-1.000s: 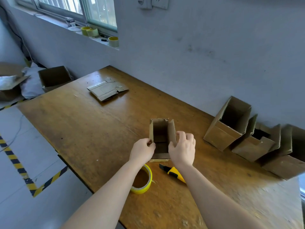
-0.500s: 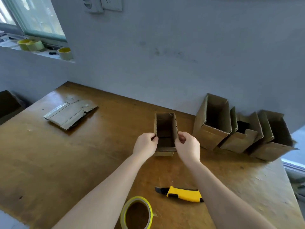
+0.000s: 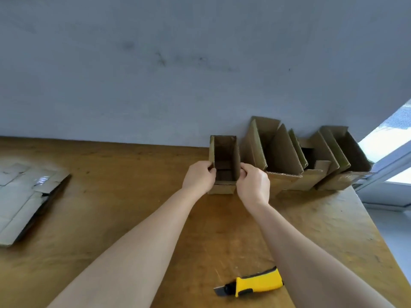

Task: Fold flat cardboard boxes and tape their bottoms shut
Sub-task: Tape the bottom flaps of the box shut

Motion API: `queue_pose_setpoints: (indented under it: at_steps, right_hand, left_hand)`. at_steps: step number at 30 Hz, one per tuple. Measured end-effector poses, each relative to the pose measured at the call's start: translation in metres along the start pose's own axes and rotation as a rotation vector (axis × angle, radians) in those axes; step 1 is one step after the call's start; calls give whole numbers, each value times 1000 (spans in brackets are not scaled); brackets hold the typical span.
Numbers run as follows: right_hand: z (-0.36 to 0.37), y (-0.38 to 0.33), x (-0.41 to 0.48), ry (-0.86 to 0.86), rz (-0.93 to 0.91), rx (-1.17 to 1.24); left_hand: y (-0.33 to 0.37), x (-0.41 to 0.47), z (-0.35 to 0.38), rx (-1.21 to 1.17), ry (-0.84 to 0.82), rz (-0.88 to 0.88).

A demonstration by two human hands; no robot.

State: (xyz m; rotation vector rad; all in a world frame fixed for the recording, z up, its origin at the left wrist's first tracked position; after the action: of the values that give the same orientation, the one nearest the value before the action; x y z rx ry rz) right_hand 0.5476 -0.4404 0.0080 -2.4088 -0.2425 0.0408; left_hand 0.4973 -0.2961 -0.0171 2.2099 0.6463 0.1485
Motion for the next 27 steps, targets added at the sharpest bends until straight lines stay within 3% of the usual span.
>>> queue_pose_setpoints:
  at_steps: [12, 20, 27]
  right_hand:
    - [6, -6, 19, -116, -4, -116]
    - [-8, -7, 1, -150, -102, -192]
    - [-36, -14, -29, -166, -316, -295]
  left_hand:
    - [7, 16, 3, 67, -53, 21]
    - [-5, -15, -34, 365, 11, 94]
    - [-9, -71, -84, 642, 112, 97]
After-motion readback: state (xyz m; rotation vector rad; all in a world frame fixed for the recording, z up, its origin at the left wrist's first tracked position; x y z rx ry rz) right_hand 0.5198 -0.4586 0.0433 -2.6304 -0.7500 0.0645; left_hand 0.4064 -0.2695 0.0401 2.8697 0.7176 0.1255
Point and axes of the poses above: each hand's wrist, its own x-axis towards the middle knuckle, its own z-axis out of the palm, y = z × x, the point moved 5 cm from there along x, towards the middle knuckle, and after that the axes turned 3 degrees about z, right-handed, at the moved point
